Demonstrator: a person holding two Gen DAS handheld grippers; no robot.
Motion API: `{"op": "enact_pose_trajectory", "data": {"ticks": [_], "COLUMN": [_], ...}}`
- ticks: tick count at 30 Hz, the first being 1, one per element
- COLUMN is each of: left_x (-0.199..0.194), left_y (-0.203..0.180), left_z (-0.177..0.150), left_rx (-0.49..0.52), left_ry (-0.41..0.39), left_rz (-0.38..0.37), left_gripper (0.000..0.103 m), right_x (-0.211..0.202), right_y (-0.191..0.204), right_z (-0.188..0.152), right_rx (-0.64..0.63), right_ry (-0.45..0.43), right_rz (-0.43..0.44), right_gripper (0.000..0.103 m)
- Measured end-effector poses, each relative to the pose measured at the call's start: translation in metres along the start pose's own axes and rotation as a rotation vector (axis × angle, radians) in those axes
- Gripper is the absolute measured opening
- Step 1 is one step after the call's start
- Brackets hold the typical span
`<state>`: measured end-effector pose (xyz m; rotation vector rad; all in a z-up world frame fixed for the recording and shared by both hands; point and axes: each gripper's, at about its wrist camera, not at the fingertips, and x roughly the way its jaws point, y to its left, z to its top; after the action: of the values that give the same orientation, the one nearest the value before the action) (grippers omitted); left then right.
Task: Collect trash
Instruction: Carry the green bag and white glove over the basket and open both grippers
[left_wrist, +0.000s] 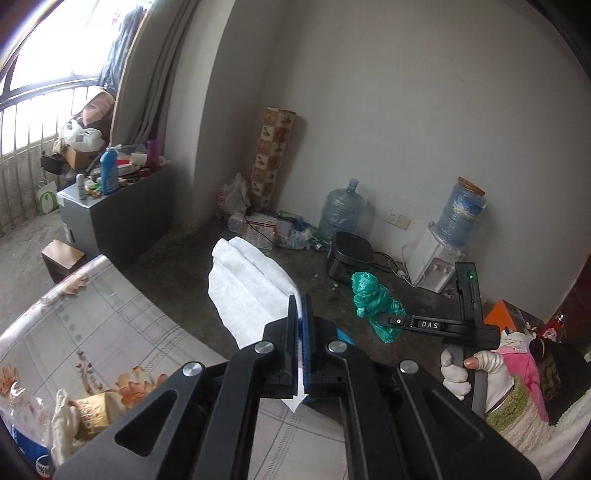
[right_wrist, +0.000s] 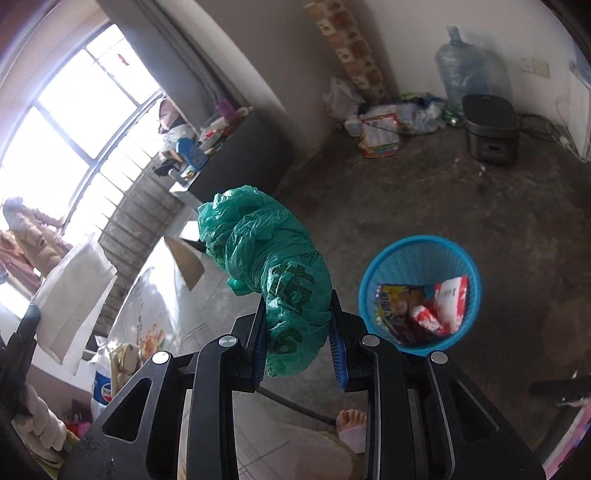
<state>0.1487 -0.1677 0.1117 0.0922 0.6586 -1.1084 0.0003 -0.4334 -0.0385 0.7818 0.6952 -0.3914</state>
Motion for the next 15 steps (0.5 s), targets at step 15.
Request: {"op": "enact_pose_trajectory", "data": {"ticks": [15], "left_x": [0.295], "left_y": [-0.070], "left_z": [0.013], "left_rx": [0.025], "left_ry": [0.452], "left_rz": [-0.160], "left_gripper": [0.001], "right_x": [0.088], "right_y": [-0.127], "right_z": [0.008], "right_rx": [0.284], "right_ry": [0.143], "right_rz": [-0.142], "right_gripper": [0.030]}}
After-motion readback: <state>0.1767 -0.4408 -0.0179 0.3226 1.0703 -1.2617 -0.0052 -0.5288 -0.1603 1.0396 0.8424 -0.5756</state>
